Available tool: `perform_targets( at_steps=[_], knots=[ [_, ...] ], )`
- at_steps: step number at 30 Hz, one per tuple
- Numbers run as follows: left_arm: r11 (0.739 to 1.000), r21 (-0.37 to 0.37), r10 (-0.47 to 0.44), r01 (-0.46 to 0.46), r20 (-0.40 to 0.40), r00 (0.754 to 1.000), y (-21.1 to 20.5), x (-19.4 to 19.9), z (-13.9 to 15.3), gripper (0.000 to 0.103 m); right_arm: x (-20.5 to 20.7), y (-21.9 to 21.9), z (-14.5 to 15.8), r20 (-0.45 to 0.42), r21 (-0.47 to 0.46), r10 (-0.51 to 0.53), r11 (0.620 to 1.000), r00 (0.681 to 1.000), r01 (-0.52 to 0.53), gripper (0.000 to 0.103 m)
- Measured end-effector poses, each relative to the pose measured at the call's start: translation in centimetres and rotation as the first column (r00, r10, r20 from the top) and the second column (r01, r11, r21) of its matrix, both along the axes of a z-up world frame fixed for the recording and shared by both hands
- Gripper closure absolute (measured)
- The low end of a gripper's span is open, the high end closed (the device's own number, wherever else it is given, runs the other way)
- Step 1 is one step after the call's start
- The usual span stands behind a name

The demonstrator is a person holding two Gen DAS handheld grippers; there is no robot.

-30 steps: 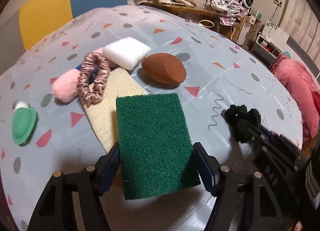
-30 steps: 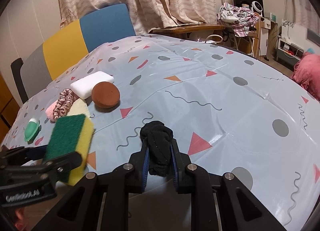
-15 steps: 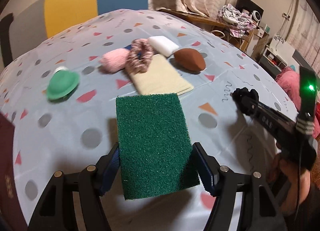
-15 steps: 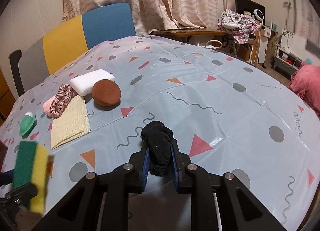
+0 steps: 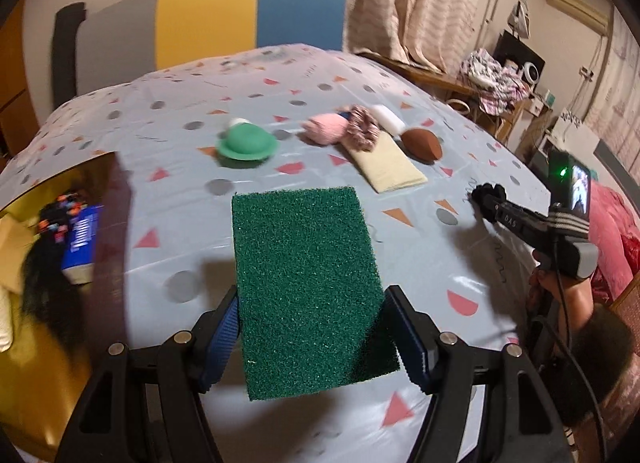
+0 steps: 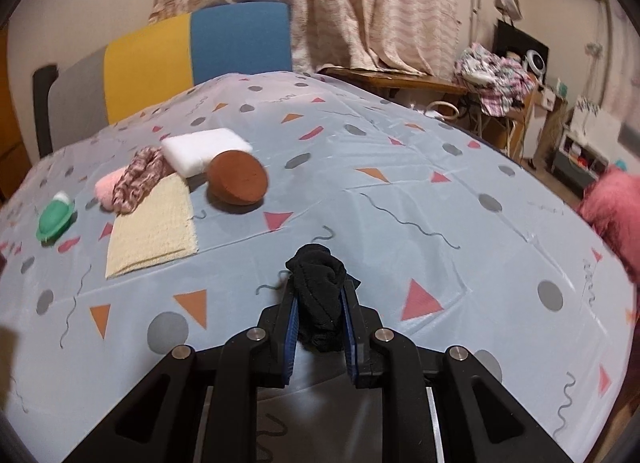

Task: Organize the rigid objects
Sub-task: 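Lift the scrub sponge with the left gripper and carry it over the gold tray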

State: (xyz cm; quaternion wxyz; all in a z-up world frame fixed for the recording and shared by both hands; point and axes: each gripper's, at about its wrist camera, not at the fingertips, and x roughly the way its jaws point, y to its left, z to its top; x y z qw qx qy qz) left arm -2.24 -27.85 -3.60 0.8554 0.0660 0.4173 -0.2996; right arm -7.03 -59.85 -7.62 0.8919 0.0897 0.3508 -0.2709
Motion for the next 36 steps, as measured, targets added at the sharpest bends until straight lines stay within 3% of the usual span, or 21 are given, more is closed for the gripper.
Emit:
perform_targets(
  at_steps=[8,12,16,21,27,31,36],
  knots=[
    [0.992,-0.068,0.104,-0.102,0.024,0.994,6.3,0.6,2.2,0.032,0.6,1.6,0.1,-0.036,-0.067,0.047,0.997,0.998,-0.050,0.084],
    [0.982,-0.068,0.178,-0.175,0.038,0.983,10.5,0.9,2.6,0.032,0.9,2.2,0.1,-0.051,-0.092,0.061,0.994,0.997,-0.065,0.084],
    [0.960,-0.073,0.270,-0.269,0.004,0.963,15.1,1.5,2.1,0.032,1.2,3.1,0.1,-0.074,-0.129,0.083,0.987,0.994,-0.092,0.084],
    [0.916,-0.084,0.388,-0.393,-0.068,0.919,20.9,2.9,0.9,0.032,1.3,3.9,0.2,-0.085,-0.168,0.095,0.980,0.992,-0.108,0.084],
    [0.886,-0.046,0.456,-0.462,-0.101,0.884,25.0,3.5,-0.5,0.032,1.5,4.4,0.5,-0.100,-0.183,0.111,0.975,0.989,-0.128,0.084],
    [0.894,-0.009,0.443,-0.448,-0.136,0.886,26.7,4.2,-1.7,0.032,1.5,5.5,1.5,-0.100,-0.203,0.131,0.968,0.986,-0.149,0.084],
    [0.912,0.056,0.409,-0.406,-0.145,0.901,27.4,5.5,-2.6,0.032,1.5,8.9,4.8,-0.001,-0.148,0.201,0.969,0.980,-0.199,0.084]
  ],
)
